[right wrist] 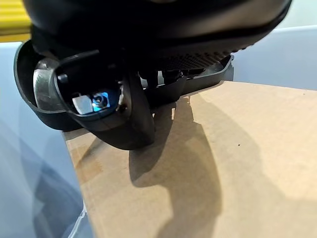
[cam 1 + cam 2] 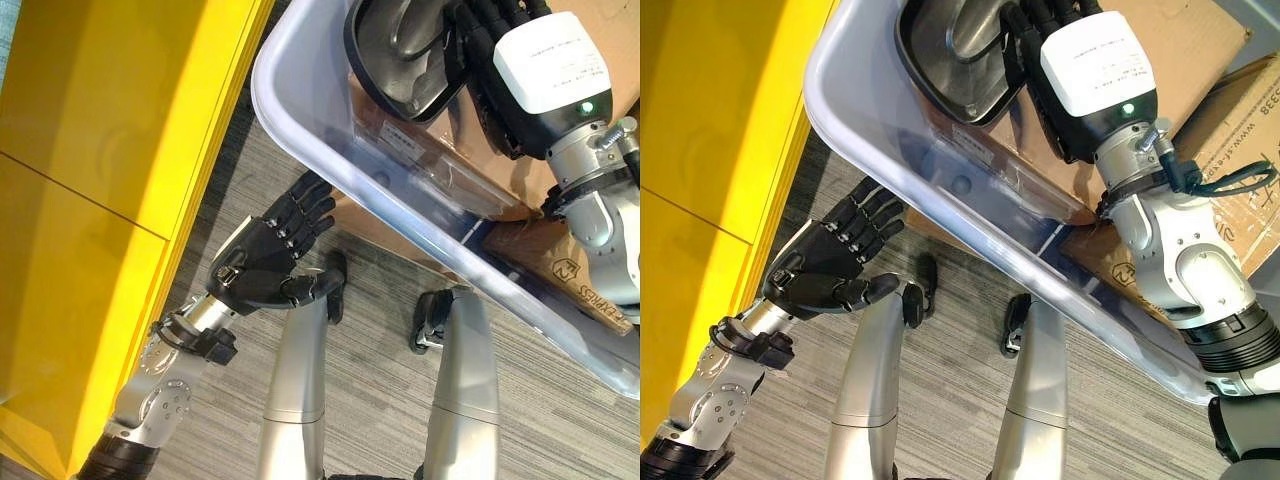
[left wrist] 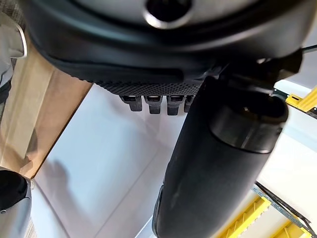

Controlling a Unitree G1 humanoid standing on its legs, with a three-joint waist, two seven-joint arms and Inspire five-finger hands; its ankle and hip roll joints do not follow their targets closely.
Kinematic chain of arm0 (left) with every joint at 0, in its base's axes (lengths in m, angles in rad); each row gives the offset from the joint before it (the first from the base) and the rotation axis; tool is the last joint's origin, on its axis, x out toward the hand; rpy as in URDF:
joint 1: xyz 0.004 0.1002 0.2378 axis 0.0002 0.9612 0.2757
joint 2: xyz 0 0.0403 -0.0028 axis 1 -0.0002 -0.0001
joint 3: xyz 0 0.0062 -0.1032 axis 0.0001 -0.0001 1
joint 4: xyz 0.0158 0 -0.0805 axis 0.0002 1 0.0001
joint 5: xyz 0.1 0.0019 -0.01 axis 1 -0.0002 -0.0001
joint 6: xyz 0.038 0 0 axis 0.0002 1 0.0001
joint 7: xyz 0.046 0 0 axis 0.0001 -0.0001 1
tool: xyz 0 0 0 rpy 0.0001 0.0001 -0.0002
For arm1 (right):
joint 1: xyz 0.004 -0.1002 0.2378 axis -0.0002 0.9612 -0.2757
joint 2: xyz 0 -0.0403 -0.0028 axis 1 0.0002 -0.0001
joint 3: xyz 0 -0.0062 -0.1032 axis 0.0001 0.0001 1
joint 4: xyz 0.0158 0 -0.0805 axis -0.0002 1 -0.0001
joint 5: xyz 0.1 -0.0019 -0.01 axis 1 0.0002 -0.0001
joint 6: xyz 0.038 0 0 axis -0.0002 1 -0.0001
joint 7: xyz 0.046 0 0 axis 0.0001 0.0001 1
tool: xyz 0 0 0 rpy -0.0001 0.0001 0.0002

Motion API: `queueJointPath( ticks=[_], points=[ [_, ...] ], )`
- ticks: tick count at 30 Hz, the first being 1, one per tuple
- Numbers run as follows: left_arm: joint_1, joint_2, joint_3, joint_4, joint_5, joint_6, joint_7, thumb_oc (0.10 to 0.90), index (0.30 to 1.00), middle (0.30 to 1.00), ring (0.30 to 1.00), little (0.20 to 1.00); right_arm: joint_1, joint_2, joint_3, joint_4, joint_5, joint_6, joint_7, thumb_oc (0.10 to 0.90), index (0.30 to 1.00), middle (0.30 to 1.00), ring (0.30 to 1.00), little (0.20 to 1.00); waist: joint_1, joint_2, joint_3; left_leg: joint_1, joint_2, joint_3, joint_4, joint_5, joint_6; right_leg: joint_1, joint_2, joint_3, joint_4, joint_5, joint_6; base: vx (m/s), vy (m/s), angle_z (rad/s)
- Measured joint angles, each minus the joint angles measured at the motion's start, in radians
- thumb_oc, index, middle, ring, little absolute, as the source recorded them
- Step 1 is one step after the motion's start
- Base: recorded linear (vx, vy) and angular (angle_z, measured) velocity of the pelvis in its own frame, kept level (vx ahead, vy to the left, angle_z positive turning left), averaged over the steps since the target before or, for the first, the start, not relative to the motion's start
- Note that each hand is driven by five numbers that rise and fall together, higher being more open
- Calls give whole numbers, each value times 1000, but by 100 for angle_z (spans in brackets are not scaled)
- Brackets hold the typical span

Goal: Move parts from the plastic box to the shelf.

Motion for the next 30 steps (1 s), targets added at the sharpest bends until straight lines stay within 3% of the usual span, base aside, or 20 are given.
queueJointPath(
  ticks=[18, 19, 20, 30],
  points=[
    [-3, 2, -3, 13, 4, -12, 19, 900, 1000, 1000, 1000, 1000, -96, -14, 86, 92, -30, -44, -34, 900, 1000, 1000, 1000, 1000, 1, -2, 0, 8, -10, 3, -47, 33, -1, 2, -4, 0, -32, 29, 4, 0, -1, 0],
    [-3, 2, -4, 13, 5, -14, 19, 900, 1000, 1000, 1000, 1000, -99, -14, 89, 93, -30, -44, -37, 694, 712, 712, 712, 712, 1, -2, 0, 9, -10, 3, -51, 35, -3, 2, -4, 0, -35, 30, 2, 0, 0, 0],
    [-2, 2, -6, 13, 5, -18, 19, 900, 1000, 1000, 1000, 1000, -103, -10, 95, 98, -22, -47, -42, 400, 300, 300, 300, 300, 2, -2, 0, 12, -10, 2, -58, 39, -5, 3, -4, -1, -39, 32, -2, 0, 0, 0],
    [-40, 3, -41, 21, 6, -21, 20, 900, 1000, 1000, 1000, 1000, -174, 42, 117, 166, -21, -51, -192, 400, 300, 300, 300, 300, 18, 0, 0, 17, -9, -10, -73, 56, -17, 1, -3, -9, -40, 36, -9, 0, 0, 0]
  ],
)
